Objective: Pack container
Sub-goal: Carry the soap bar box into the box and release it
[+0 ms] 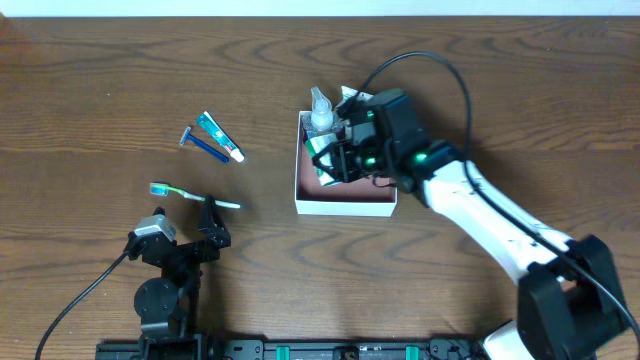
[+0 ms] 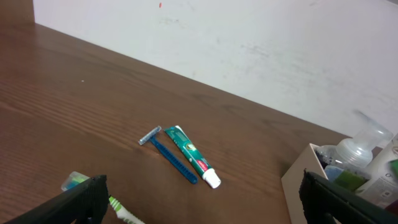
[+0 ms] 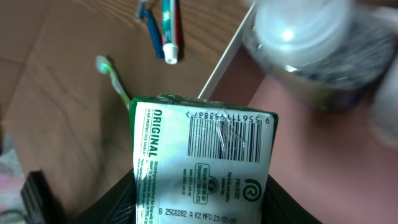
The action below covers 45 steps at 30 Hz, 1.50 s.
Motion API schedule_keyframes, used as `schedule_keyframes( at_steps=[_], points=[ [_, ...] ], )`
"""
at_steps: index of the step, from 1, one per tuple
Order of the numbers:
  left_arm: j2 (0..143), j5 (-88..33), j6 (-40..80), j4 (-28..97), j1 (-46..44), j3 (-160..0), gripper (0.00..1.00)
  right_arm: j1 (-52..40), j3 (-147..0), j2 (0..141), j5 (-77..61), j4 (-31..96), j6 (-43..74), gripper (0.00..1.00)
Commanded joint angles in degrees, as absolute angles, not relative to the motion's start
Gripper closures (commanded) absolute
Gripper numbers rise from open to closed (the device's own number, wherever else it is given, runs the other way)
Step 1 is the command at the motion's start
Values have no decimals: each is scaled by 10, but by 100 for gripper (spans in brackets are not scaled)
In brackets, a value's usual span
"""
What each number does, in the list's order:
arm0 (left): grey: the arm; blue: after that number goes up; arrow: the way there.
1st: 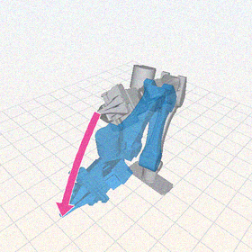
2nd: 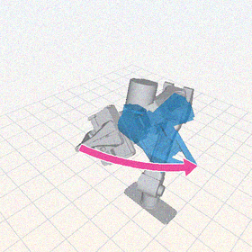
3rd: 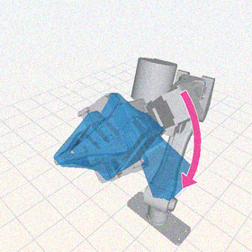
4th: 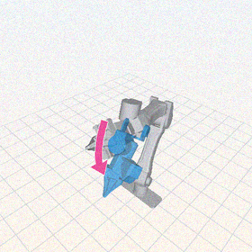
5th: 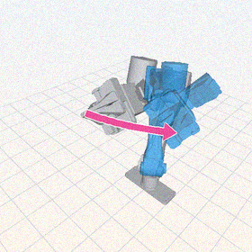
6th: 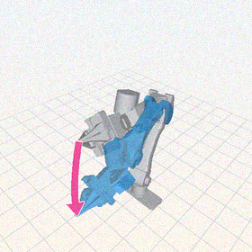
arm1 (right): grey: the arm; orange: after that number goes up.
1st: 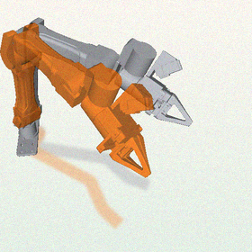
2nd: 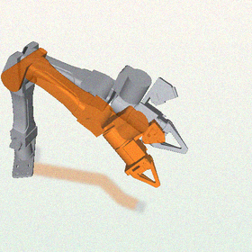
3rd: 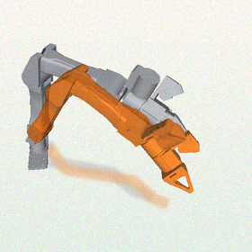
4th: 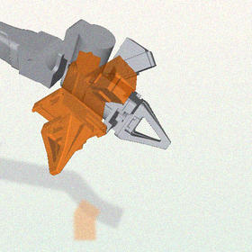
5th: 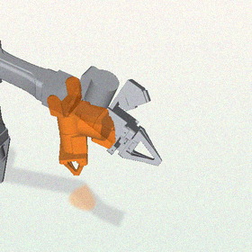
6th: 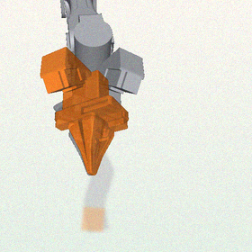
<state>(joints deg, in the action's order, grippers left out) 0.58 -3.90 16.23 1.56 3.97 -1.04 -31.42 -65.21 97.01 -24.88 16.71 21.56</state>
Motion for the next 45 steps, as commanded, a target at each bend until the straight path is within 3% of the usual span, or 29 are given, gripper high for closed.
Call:
schedule_keyframes(
  at_steps=[1, 14, 22, 26, 31, 35, 45],
  points=[
    [3, -45, 153, 38, 38, -2, 2, -334, -660, 990, -176, 156, 276, 70],
    [3, -45, 153, 38, 38, -2, 2, -359, -660, 1004, -55, 139, 313, 73],
    [3, -45, 153, 38, 38, -2, 2, -365, -660, 1004, -47, 139, 318, 68],
    [3, -45, 153, 38, 38, -2, 2, -369, -660, 1004, -47, 135, 328, 65],
    [3, -45, 153, 38, 38, -2, 2, -372, -660, 1004, -47, 128, 328, 46],
    [3, -45, 153, 38, 38, -2, 2, -372, -660, 1004, -47, 128, 328, 40],
    [3, -45, 153, 38, 38, -2, 2, -372, -660, 1004, -50, 128, 328, 38]
  ],
)
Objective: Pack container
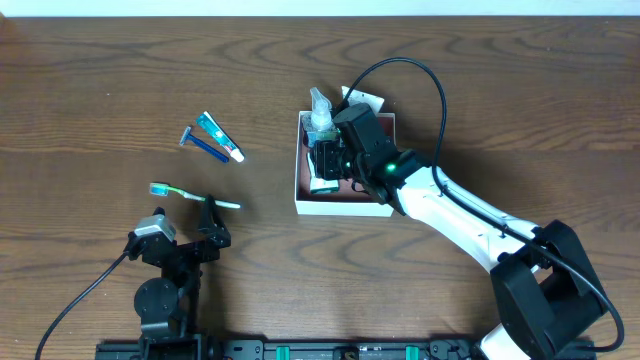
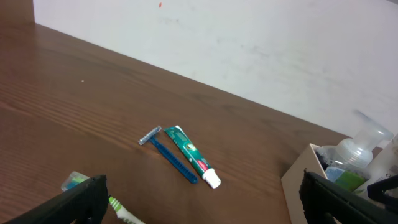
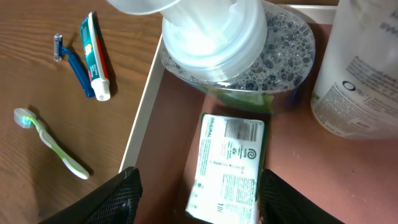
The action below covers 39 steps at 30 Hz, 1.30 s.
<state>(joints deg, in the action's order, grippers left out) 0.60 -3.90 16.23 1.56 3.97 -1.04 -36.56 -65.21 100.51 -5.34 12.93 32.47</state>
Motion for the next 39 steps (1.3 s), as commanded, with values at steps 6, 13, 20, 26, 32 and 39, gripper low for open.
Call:
schedule_keyframes(
  at_steps=[6, 13, 20, 26, 32, 39],
  points=[
    [3, -45, 153, 38, 38, -2, 2, -372, -660, 1004, -95, 123, 327, 39],
    [3, -45, 153, 38, 38, -2, 2, -372, -662, 975, -165, 133, 326, 39],
    [3, -45, 153, 38, 38, -2, 2, -371, -667, 856, -143, 194, 279, 30],
    [3, -45, 153, 38, 38, -2, 2, -360, -667, 737, -16, 277, 252, 22],
    [3, -45, 153, 38, 38, -2, 2, -299, -667, 678, 149, 385, 270, 21],
    [3, -45, 153, 38, 38, -2, 2, -175, -667, 707, 175, 455, 318, 1]
  ],
)
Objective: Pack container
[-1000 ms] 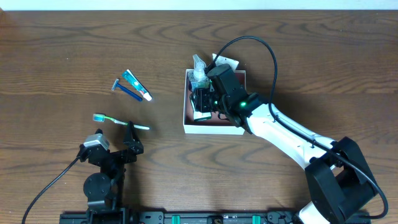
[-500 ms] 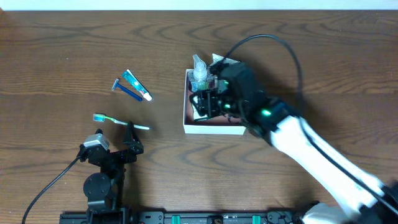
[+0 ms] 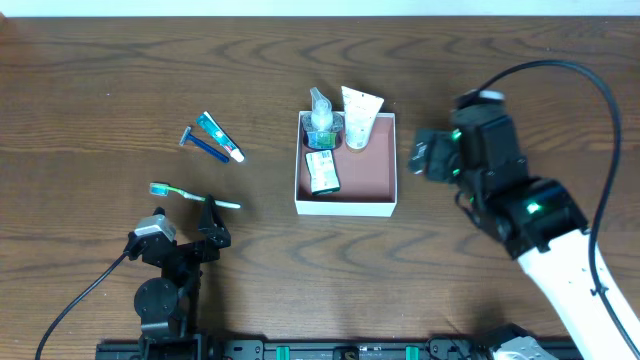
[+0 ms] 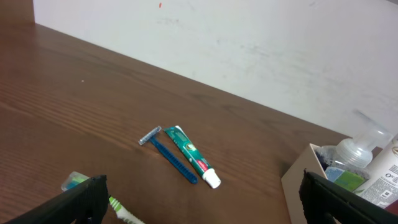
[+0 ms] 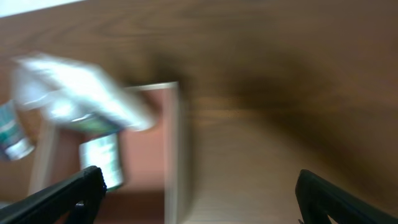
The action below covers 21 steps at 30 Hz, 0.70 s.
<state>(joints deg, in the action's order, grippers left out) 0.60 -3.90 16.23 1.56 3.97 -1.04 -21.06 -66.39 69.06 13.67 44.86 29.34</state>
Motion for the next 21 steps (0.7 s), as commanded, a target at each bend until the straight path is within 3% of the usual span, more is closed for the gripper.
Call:
schedule_keyframes(
  at_steps=[1, 12, 21],
  points=[
    [3, -45, 153, 38, 38, -2, 2, -160, -667, 717, 173, 456, 319, 1],
    [3, -45, 153, 38, 38, -2, 2, -35, -667, 848, 137, 439, 338, 1],
    [3, -45, 153, 38, 38, -2, 2, 69, -667, 866, 94, 415, 338, 1]
  ],
)
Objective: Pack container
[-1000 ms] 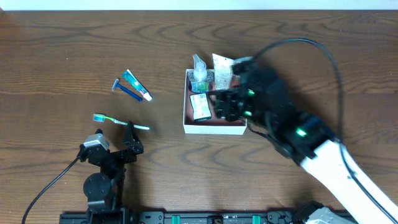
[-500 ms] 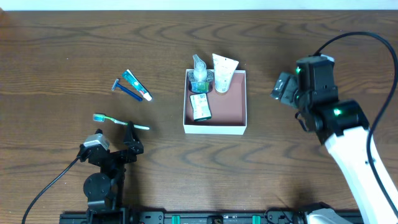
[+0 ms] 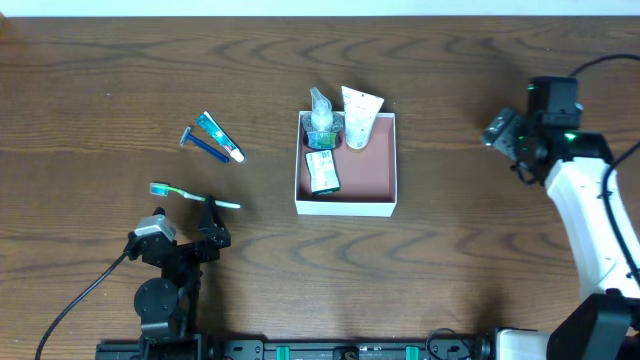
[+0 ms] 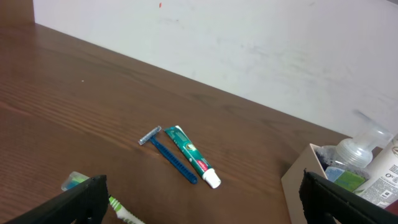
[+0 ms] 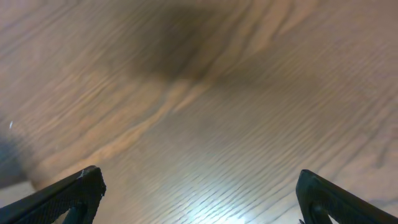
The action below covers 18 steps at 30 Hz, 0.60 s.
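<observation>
A white box (image 3: pixel 346 206) with a pink floor stands mid-table. Inside it lie a green soap carton (image 3: pixel 321 172), a clear pump bottle (image 3: pixel 320 116) and a white tube (image 3: pixel 359 115). Left of the box on the wood rest a toothpaste tube (image 3: pixel 219 137), a blue razor (image 3: pixel 203 146) and a green toothbrush (image 3: pixel 190 195). My right gripper (image 3: pixel 506 135) hangs open and empty over bare wood at the far right. My left gripper (image 3: pixel 185 238) is open near the front edge, just below the toothbrush. The box corner (image 4: pixel 301 177) shows in the left wrist view.
Bare wood table (image 5: pixel 205 112) fills the right wrist view. Cables trail from both arms. A white wall (image 4: pixel 249 43) bounds the table's far edge.
My right gripper has moved from just right of the box to the far right of the table, still open and empty. Nothing else has shifted.
My right gripper held the green soap carton over the box. Then the carton lay on the box floor with the gripper open above it. Then the gripper was outside the box to its right, and now farther right. The left arm stayed still.
</observation>
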Motion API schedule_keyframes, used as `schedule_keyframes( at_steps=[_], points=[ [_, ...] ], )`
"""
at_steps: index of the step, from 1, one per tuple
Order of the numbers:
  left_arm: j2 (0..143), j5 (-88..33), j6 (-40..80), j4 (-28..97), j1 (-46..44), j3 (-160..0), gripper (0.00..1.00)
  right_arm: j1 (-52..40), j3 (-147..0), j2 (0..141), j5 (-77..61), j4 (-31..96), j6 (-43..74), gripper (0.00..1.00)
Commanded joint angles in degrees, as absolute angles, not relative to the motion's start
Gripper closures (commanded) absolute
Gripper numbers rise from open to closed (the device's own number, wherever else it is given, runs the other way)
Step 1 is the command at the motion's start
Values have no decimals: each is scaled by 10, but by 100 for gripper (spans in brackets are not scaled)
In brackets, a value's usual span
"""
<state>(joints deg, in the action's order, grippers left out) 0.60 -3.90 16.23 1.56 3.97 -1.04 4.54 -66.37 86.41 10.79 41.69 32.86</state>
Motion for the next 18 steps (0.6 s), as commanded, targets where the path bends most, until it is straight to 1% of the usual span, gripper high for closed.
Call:
schedule_keyframes(
  at_steps=[1, 12, 15, 18],
  points=[
    [3, -45, 153, 38, 38, -2, 2, 75, -667, 866, 93, 416, 338, 1],
    [4, -47, 154, 38, 38, -2, 2, 114, -667, 866, 100, 420, 321, 1],
    [4, -73, 174, 18, 38, -3, 2, 118, -667, 866, 93, 423, 321, 1],
    [13, -103, 185, 32, 38, -25, 2, 117, -667, 866, 81, 427, 321, 1]
  ],
)
